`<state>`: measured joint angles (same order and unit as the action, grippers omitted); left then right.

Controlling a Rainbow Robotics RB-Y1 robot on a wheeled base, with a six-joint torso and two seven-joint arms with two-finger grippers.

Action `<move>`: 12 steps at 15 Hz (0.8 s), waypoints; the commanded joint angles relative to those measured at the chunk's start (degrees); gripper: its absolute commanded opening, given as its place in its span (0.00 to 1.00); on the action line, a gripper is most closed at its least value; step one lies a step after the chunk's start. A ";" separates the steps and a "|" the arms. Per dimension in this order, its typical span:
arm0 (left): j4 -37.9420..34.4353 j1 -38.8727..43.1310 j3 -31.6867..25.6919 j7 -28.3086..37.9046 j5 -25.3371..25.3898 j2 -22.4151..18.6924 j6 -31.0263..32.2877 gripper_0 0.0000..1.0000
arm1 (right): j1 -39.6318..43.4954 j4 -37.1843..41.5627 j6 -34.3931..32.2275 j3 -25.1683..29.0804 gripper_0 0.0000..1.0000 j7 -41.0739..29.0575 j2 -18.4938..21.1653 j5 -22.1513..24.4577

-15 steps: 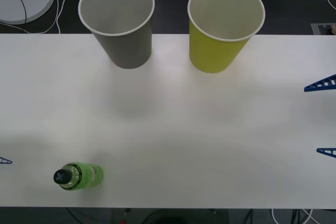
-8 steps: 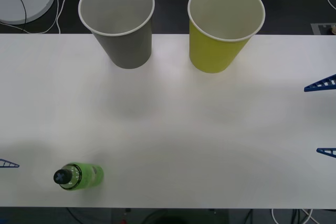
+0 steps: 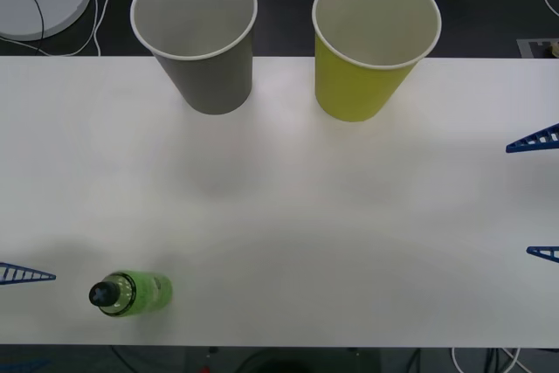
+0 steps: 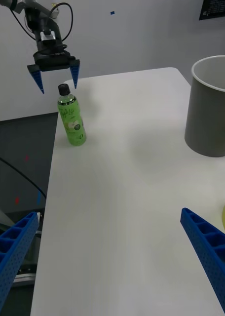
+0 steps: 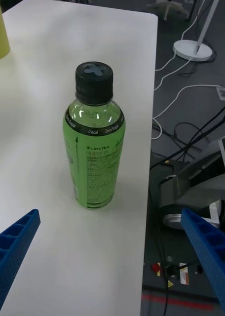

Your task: Put the can into the green bin and the plastic bottle into the gray bin

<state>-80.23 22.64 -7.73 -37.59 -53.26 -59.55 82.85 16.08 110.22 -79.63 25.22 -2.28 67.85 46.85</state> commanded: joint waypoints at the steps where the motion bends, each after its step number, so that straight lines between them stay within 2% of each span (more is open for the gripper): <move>1: -1.50 -0.05 0.17 0.24 -0.97 1.28 -1.20 1.00 | 0.00 0.00 0.00 0.00 1.00 0.00 0.00 0.00; 12: -2.82 -1.02 2.28 0.50 -0.88 6.64 -5.51 1.00 | 0.00 0.00 0.00 0.00 1.00 0.00 0.00 0.00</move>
<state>-83.05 21.83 -5.45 -37.01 -53.95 -53.25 77.37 16.08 110.22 -79.63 25.22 -2.28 67.85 46.85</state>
